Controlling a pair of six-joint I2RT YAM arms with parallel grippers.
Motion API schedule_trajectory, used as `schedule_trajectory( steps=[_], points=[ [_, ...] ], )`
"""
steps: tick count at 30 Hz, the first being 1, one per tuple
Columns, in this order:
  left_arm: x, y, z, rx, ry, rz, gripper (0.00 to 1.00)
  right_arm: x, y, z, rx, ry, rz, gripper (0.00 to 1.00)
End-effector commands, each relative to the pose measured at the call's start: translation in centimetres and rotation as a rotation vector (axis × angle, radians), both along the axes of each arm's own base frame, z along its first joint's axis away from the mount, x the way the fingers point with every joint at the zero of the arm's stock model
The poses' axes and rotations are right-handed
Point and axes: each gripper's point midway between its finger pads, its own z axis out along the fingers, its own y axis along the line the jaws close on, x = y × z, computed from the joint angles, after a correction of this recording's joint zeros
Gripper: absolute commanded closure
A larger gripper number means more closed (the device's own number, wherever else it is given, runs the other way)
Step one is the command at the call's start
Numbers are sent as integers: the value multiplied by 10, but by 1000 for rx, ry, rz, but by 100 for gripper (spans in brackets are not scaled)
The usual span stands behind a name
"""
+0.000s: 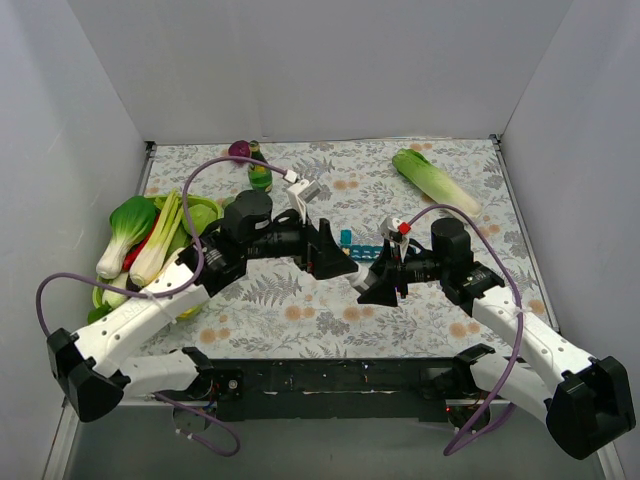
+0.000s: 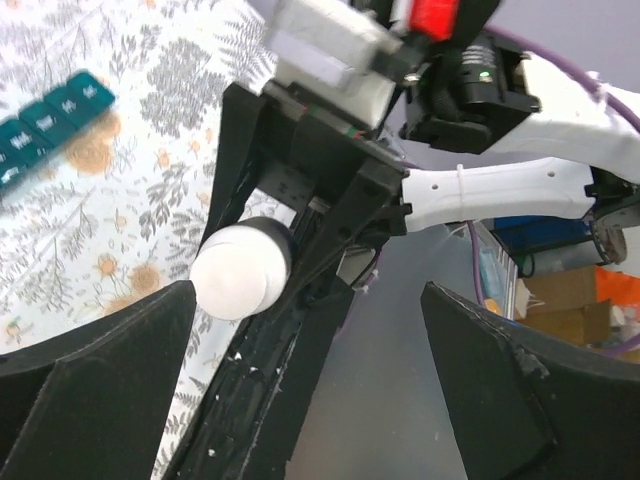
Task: Sort the pills into containers
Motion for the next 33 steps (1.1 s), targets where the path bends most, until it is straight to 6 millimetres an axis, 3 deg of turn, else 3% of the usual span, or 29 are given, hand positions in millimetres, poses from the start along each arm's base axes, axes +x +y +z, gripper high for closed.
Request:
schedule_trajectory(
  steps=[1,7,16,21,28,31,32,33],
  points=[
    [3,-7,-26,86,159,0,6,0,1,13,29,-46,16,99],
    [2,-21,-48,130,258,-60,27,2,1,14,25,-61,11,99],
    [-11,-28,-50,105,297,-166,60,2,0,12,19,-65,8,99],
    [-15,-29,-55,102,312,-190,100,2,0,11,19,-68,11,99],
    [-13,-25,-59,107,312,-151,100,1,-1,11,18,-95,20,95],
    [-8,-19,-63,127,295,-95,100,0,-2,9,7,-107,24,65],
    [-8,-16,-66,136,295,-82,100,1,-3,9,2,-117,16,40],
    [-8,-14,-68,147,295,-68,100,2,-3,9,-2,-120,13,35]
  ],
)
